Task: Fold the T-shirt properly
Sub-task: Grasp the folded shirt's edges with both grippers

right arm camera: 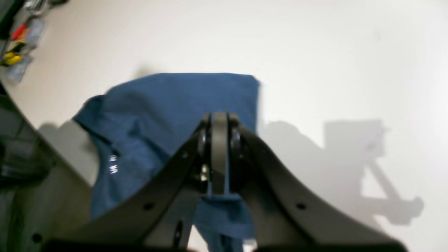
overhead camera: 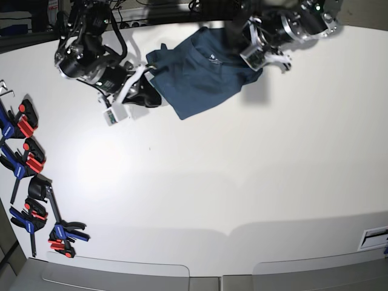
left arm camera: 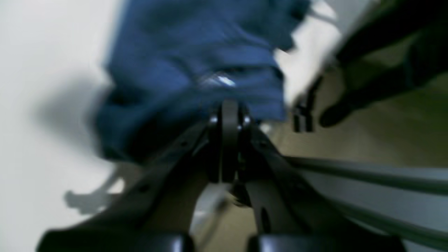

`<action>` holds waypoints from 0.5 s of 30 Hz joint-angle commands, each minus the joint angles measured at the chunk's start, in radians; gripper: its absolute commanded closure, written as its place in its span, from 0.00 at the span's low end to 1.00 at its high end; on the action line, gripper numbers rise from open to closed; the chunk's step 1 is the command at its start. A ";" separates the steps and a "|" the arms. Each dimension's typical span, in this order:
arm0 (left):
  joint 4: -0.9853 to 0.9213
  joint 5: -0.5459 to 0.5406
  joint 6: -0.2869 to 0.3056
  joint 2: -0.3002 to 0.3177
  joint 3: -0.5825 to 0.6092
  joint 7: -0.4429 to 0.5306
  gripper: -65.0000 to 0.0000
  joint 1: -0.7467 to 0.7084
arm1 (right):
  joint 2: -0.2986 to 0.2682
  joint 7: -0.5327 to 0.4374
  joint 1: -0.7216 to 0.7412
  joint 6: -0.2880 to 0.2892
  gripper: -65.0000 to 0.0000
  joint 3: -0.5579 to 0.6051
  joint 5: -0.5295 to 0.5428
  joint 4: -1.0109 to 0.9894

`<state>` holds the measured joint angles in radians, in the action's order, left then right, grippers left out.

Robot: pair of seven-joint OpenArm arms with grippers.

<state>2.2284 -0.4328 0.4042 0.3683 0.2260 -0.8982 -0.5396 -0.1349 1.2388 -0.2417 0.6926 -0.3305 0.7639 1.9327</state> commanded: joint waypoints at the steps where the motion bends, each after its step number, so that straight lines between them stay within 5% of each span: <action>1: 0.020 -0.013 0.005 -0.010 -0.003 0.015 1.00 -0.015 | -0.007 -0.019 0.008 0.005 1.00 -0.011 0.016 0.018; 3: 0.020 -0.014 0.006 -0.029 -0.003 0.013 0.97 -0.040 | -0.007 -0.019 0.008 0.005 1.00 -0.017 0.017 0.018; 7: 0.018 -0.013 0.007 -0.053 -0.002 0.017 0.59 -0.071 | -0.006 -0.021 0.009 0.005 1.00 -0.006 0.027 0.018; 15: -0.093 0.012 -0.069 -0.063 -0.002 0.065 0.56 -0.069 | -0.006 -0.024 0.009 0.005 1.00 0.081 0.020 0.018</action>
<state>2.1181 -0.4053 0.3336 0.3069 0.2234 -0.8524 -0.6064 -0.1356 1.2381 -0.2436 0.6926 -0.2462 0.7597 1.9324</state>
